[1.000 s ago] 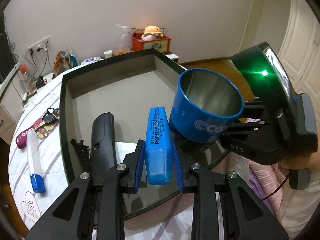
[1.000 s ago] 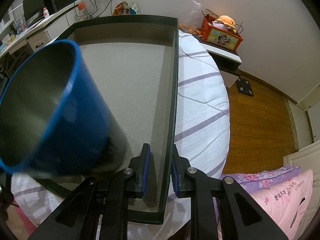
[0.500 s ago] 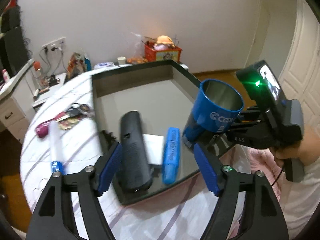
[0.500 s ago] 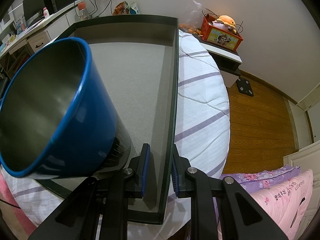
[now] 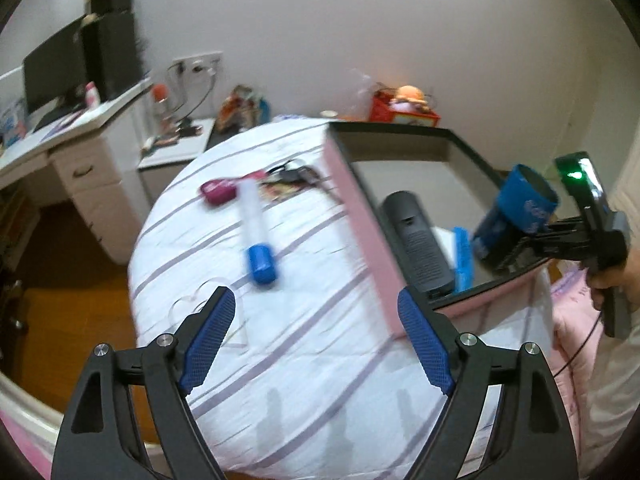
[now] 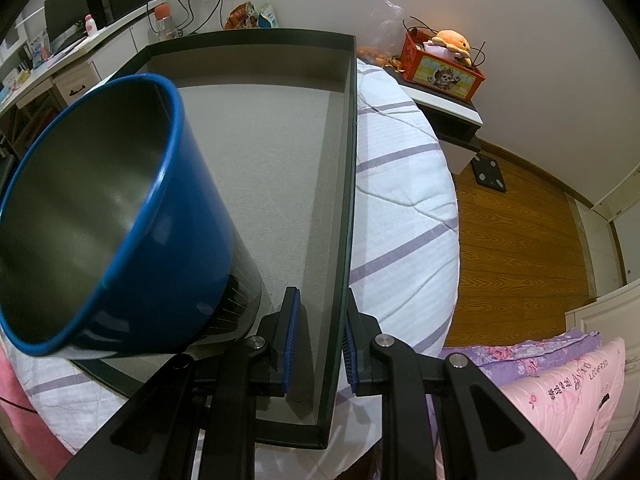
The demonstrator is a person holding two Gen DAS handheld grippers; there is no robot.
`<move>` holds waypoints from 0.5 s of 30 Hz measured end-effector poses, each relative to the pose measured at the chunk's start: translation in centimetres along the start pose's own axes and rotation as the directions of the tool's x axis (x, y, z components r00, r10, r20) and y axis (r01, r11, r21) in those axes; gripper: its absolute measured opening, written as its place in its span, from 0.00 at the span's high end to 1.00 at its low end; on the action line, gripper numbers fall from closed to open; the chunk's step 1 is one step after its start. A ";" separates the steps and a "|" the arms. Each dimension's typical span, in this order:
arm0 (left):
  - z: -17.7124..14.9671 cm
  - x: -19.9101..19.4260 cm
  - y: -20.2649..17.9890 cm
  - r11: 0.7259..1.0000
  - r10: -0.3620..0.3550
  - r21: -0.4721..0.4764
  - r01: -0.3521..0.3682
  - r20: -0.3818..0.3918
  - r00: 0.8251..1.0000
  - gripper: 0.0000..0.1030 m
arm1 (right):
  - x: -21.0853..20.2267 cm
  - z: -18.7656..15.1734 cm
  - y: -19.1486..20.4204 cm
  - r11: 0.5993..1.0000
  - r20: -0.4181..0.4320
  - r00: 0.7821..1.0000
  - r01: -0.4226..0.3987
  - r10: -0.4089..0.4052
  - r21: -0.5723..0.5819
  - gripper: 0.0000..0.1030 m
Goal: Organize rigid objects
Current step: 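Move the left gripper to the clear tube and grasp its blue cap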
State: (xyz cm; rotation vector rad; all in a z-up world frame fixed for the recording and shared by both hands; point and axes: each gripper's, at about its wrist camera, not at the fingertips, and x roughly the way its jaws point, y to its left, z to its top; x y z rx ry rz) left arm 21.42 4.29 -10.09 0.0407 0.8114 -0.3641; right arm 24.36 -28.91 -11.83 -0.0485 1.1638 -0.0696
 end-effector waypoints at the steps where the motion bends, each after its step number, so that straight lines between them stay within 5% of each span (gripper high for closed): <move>1: -0.1 0.1 0.3 1.000 0.003 -0.007 -0.003 -0.002 1.000 0.17 | 0.0 0.0 0.0 1.000 0.000 1.000 0.001 -0.001 0.000 0.80; 15: 1.1 5.9 2.9 0.992 0.061 -0.102 -0.067 -0.063 0.996 0.17 | -0.1 0.0 -0.2 1.000 -0.005 1.000 0.001 -0.001 -0.003 0.80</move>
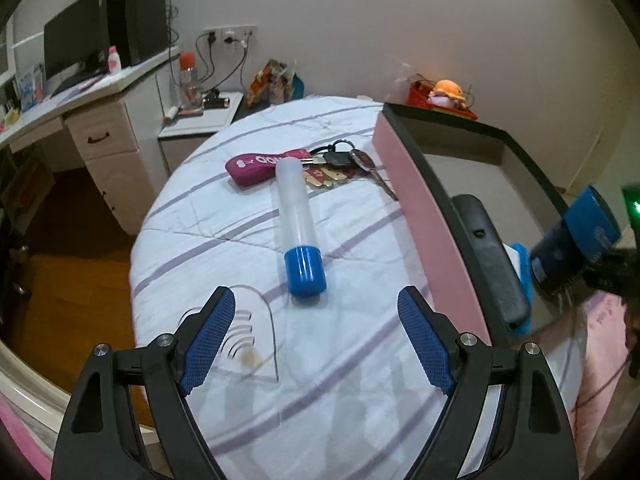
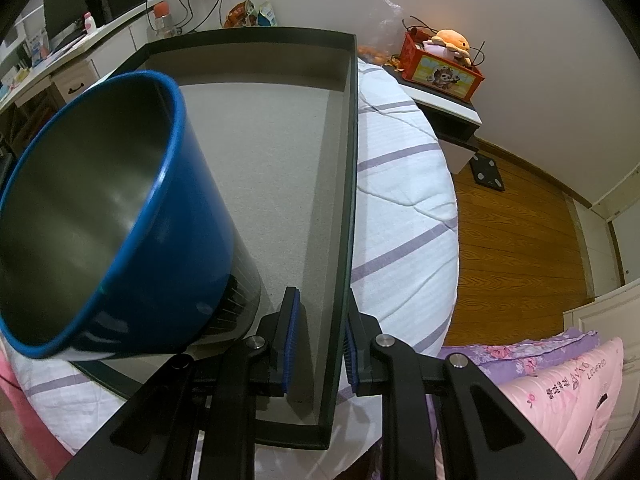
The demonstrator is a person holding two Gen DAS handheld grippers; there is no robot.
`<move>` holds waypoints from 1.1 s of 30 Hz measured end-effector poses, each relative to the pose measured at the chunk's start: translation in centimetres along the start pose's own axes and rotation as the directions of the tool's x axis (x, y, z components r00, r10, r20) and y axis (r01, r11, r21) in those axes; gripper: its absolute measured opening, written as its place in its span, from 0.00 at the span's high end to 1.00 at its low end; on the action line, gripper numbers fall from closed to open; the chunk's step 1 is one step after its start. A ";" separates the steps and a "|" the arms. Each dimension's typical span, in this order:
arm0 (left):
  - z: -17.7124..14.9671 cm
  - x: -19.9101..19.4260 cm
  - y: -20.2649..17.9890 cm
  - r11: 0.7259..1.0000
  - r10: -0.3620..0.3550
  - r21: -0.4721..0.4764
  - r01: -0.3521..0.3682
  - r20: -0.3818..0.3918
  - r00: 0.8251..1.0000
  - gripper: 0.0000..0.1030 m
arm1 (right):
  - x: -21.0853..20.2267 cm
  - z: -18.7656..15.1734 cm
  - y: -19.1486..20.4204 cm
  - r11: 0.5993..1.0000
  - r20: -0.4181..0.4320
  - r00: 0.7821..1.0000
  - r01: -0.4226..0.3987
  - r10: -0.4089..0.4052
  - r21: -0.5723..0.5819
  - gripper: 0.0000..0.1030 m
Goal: Organize rigid objects
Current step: 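Move the left gripper to the clear tube and grasp its blue cap, then carry the clear tube into the pink box and release it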
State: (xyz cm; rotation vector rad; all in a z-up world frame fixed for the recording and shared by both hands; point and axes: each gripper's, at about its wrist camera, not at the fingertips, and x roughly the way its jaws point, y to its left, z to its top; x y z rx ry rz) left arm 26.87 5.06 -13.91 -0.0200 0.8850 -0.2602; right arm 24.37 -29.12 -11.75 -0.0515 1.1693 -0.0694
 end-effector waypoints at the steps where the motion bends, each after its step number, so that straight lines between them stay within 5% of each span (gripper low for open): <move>1: 0.2 0.6 0.0 1.000 0.009 -0.008 -0.009 -0.008 1.000 0.17 | 0.0 0.0 0.0 1.000 -0.001 1.000 -0.001 0.001 -0.001 0.80; 8: 1.7 4.0 0.2 0.999 0.019 -0.046 -0.021 -0.039 0.999 0.19 | 0.2 0.2 -0.3 1.000 -0.005 1.000 -0.010 0.010 0.001 0.79; 12: 1.7 5.6 0.0 0.999 0.032 -0.029 -0.034 -0.074 0.997 0.59 | 0.4 0.3 -0.5 1.000 -0.007 1.000 -0.007 0.007 0.000 0.79; 15: 1.3 5.4 0.0 0.999 0.031 -0.015 -0.032 -0.070 0.997 0.71 | 0.4 0.3 -0.5 1.000 -0.007 1.000 -0.008 0.008 0.001 0.79; 33: -3.6 1.0 -0.2 0.999 0.022 0.051 -0.017 -0.086 0.996 0.75 | 0.8 0.7 -0.2 1.000 -0.015 1.000 0.006 -0.006 0.005 0.79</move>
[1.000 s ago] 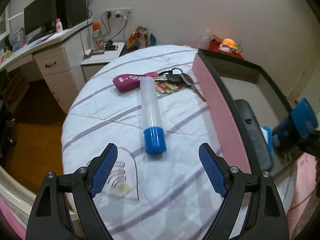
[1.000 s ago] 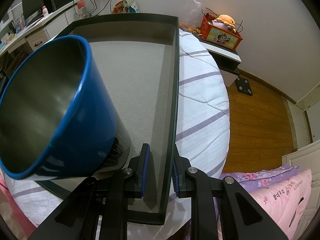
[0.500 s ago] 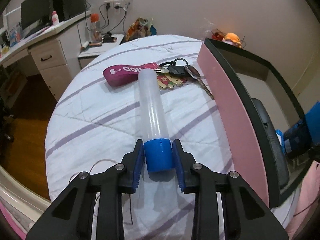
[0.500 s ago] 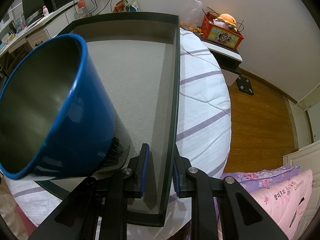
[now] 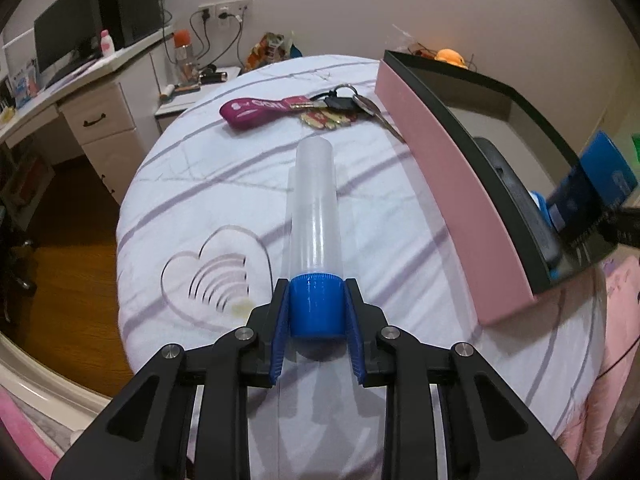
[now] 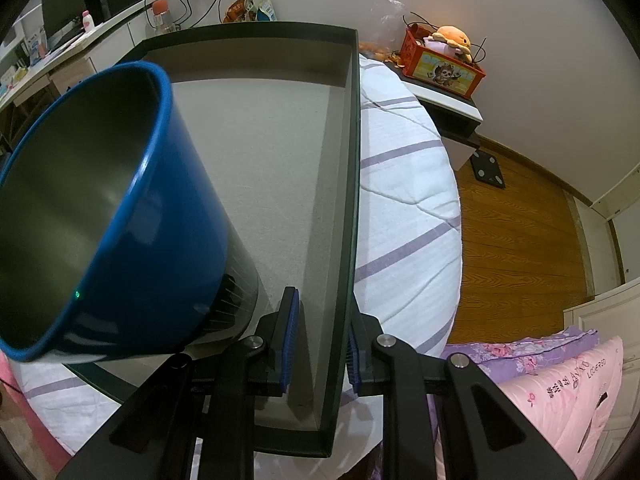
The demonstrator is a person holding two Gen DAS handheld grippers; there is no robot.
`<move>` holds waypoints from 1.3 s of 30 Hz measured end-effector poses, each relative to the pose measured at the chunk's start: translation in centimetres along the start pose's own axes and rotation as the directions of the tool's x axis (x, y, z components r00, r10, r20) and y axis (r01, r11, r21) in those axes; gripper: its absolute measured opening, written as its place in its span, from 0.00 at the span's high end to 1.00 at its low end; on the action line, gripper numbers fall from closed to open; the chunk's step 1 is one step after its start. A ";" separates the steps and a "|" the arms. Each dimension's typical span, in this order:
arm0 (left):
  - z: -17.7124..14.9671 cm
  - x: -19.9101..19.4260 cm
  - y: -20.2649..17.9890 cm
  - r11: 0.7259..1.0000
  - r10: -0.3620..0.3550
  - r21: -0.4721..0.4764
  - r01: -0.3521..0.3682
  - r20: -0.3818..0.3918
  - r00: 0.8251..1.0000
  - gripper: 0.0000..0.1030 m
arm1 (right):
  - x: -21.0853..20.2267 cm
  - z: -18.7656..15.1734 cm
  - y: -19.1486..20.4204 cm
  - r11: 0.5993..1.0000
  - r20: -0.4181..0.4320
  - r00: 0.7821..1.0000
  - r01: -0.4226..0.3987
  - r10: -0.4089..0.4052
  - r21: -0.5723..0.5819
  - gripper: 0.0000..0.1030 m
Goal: Organize rigid objects
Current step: 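Carry the clear tube into the pink box and release it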
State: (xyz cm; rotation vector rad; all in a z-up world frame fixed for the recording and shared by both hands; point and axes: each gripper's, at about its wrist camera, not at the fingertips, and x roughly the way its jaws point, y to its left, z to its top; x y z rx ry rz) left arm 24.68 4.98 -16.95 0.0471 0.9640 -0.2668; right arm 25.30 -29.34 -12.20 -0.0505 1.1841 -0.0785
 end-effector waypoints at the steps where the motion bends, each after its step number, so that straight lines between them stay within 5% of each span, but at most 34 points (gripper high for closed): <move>1: -0.2 -0.2 0.0 1.000 0.001 0.006 -0.001 -0.001 1.000 0.75 | 0.0 0.0 0.0 1.000 0.000 1.000 0.000 0.000 0.000 0.79; 11: 1.4 1.4 -0.4 0.999 0.027 0.020 -0.027 -0.005 1.000 0.64 | 0.0 0.0 0.0 1.000 -0.001 1.000 0.001 -0.001 -0.002 0.79; 14: 1.8 1.7 -0.6 0.999 0.027 0.029 -0.027 0.003 1.000 0.67 | 0.0 0.0 0.0 1.000 0.000 1.000 -0.001 0.001 0.000 0.79; 15: 1.9 1.7 -0.6 0.999 0.031 0.030 -0.032 0.010 0.999 0.75 | 0.0 0.0 0.0 1.000 0.000 1.000 0.000 0.000 0.000 0.79; 29: 3.6 -2.8 -2.8 0.997 0.001 0.079 -0.013 0.144 0.990 0.75 | 0.0 0.0 0.0 1.000 0.001 1.000 -0.002 0.002 0.000 0.78; 39: 1.3 0.8 -2.5 0.996 -0.004 0.088 0.004 -0.001 1.000 0.74 | 0.0 0.0 0.1 1.000 0.003 1.000 -0.004 0.004 0.001 0.78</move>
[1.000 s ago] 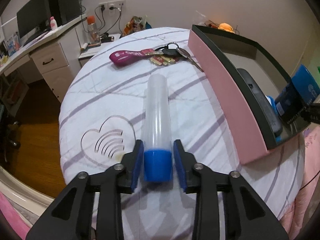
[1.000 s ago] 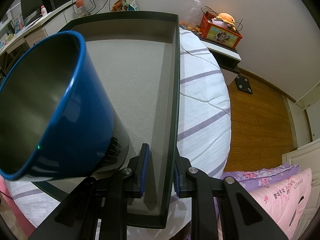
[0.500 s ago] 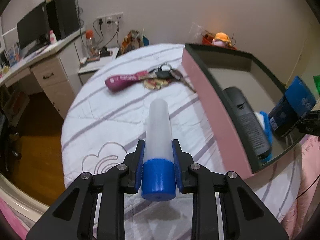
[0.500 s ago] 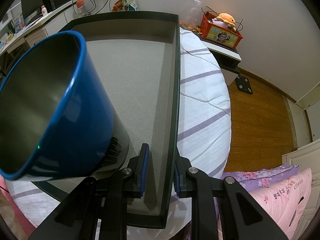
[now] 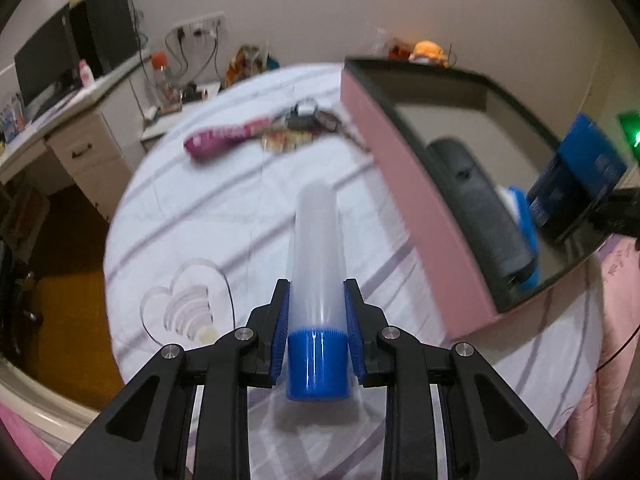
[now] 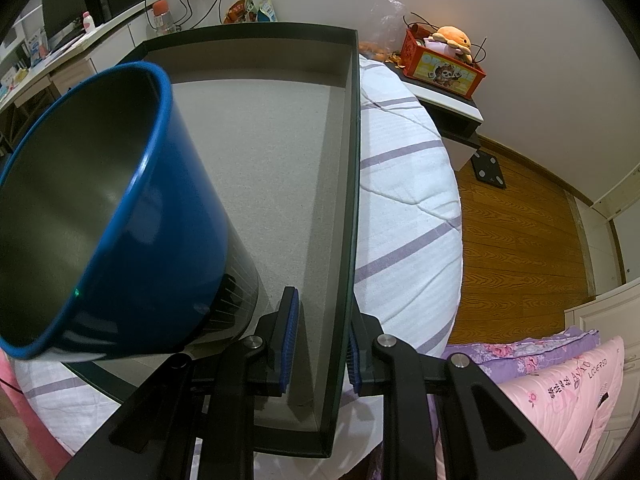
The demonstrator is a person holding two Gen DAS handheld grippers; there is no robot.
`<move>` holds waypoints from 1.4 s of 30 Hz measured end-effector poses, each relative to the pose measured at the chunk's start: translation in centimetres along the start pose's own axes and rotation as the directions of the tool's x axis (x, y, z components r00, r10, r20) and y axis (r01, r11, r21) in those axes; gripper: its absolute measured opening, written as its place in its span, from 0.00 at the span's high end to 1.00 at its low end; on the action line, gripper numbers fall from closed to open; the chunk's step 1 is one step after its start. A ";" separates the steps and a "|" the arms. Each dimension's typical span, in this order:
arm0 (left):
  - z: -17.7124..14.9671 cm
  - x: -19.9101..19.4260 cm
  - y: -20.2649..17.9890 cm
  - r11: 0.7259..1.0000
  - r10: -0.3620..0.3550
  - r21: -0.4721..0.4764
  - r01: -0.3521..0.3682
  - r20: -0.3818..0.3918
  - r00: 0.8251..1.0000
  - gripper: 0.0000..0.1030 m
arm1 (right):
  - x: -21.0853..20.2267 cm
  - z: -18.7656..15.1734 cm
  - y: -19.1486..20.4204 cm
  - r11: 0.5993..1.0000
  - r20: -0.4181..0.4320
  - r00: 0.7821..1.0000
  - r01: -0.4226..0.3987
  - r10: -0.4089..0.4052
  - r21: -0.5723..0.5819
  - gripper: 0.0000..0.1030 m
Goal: Organize rigid objects
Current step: 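Carry the clear tube into the pink box and release it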
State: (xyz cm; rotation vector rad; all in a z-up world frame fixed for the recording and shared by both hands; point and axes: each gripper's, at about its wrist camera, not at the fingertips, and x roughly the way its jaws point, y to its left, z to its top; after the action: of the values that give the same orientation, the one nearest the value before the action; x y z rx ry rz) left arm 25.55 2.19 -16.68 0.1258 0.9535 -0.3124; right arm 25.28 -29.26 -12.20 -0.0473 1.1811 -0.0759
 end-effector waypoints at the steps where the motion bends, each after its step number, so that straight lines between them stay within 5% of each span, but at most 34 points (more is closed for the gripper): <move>1: -0.2 0.4 0.2 1.000 -0.007 -0.010 0.007 -0.009 1.000 0.74 | 0.0 0.0 0.0 1.000 0.000 1.000 0.001 -0.001 0.000 0.78; 12: 1.3 1.5 0.1 0.999 0.007 -0.038 -0.006 0.022 1.000 0.75 | 0.0 0.0 0.0 1.000 0.001 1.000 -0.001 0.001 0.000 0.78; 27: 6.0 -5.2 -4.4 0.994 -0.101 0.056 0.092 0.198 0.975 0.75 | 0.0 -0.1 -0.1 1.000 0.002 1.000 -0.003 0.003 0.001 0.78; 42: 7.8 -0.5 -13.3 0.966 -0.212 0.167 0.196 0.084 0.974 0.75 | 0.1 0.1 0.4 1.000 -0.002 1.000 -0.008 0.007 -0.007 0.78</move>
State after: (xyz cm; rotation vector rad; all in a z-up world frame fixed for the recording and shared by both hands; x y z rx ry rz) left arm 27.20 -12.26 -11.37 0.1559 0.8417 -0.5802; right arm 25.38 -28.86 -12.26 -0.0489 1.1832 -0.0653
